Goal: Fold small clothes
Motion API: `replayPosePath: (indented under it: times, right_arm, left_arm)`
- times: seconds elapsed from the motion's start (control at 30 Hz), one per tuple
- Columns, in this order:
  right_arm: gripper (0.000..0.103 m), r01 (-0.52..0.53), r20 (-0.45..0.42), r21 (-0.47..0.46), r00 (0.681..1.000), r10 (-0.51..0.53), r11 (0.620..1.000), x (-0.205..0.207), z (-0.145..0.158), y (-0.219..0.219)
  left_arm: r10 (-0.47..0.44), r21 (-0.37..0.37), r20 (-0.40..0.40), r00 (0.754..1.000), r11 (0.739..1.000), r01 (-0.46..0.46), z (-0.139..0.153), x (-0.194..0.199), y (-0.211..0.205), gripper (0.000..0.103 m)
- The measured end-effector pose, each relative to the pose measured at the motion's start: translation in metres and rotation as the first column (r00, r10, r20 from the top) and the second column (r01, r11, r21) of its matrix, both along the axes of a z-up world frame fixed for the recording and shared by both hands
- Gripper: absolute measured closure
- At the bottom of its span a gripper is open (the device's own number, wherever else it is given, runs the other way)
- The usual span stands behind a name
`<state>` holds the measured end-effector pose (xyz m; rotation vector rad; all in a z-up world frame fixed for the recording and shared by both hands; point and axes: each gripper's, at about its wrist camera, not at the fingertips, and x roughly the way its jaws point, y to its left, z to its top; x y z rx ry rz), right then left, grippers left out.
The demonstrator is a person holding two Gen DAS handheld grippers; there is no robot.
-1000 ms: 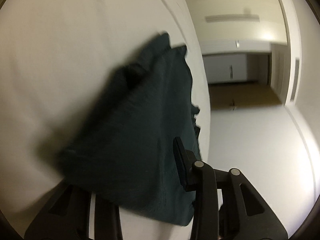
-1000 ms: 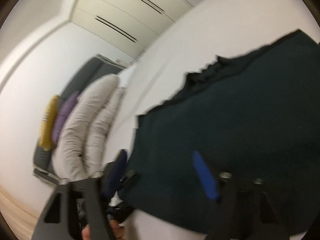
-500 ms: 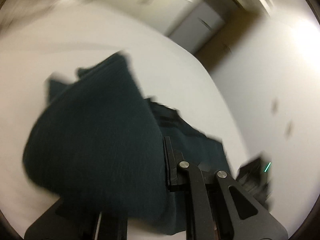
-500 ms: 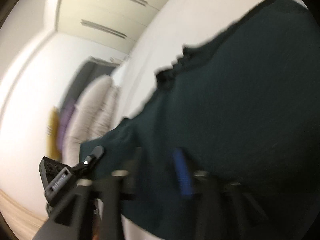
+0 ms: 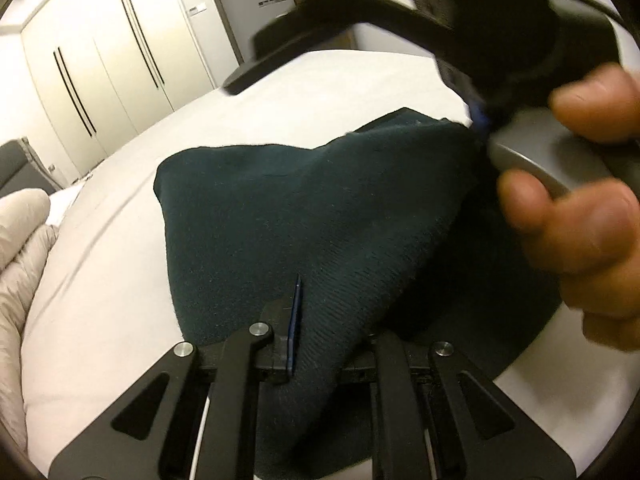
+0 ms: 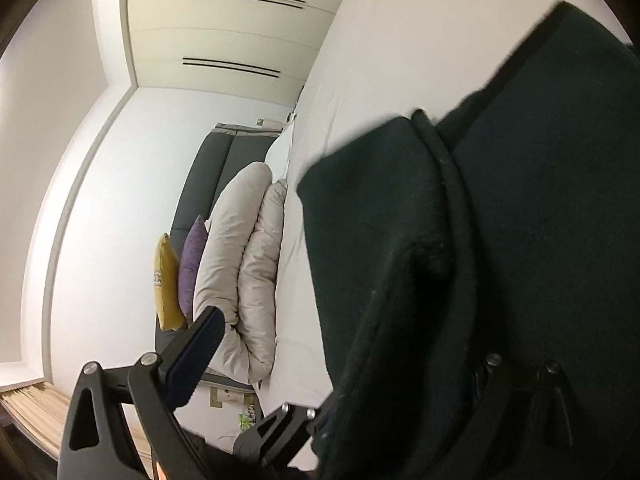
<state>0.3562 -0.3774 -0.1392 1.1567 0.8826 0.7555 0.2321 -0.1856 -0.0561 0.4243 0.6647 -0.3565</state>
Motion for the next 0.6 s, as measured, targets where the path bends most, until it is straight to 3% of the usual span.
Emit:
replayPosePath:
  times: [0.07, 0.17, 0.23, 0.3, 0.37, 0.6]
  right_arm:
    - [0.004, -0.006, -0.014, -0.046, 1.0, 0.005, 0.999, 0.008, 0.002, 0.005]
    - [0.015, -0.029, -0.024, -0.129, 0.999, 0.026, 0.991, 0.019, 0.002, 0.01]
    - [0.032, -0.052, -0.029, -0.193, 0.998, 0.047, 0.98, 0.028, 0.002, 0.012]
    - [0.066, -0.06, -0.041, -0.27, 0.998, 0.051, 0.961, 0.032, 0.002, 0.012]
    - [0.086, -0.032, -0.049, -0.324, 0.999, 0.017, 0.945, 0.03, 0.001, 0.006]
    - [0.088, 0.115, 0.065, -0.334, 0.993, -0.098, 0.936, -0.015, 0.01, -0.037]
  left_arm:
    - [-0.005, 0.003, 0.002, 1.0, 1.0, 0.005, -0.001, 0.0, -0.001, 0.092]
    - [-0.017, 0.013, 0.014, 1.0, 1.0, 0.017, -0.004, -0.002, -0.017, 0.092]
    - [-0.021, 0.012, 0.014, 1.0, 1.0, 0.02, -0.003, -0.001, -0.018, 0.092]
    - [-0.021, 0.004, 0.009, 1.0, 1.0, 0.021, -0.007, -0.007, -0.019, 0.092]
    - [-0.024, -0.004, 0.009, 1.0, 1.0, 0.024, -0.007, -0.008, -0.018, 0.092]
    - [-0.095, -0.03, 0.016, 0.995, 0.995, 0.095, 0.003, -0.023, -0.035, 0.092]
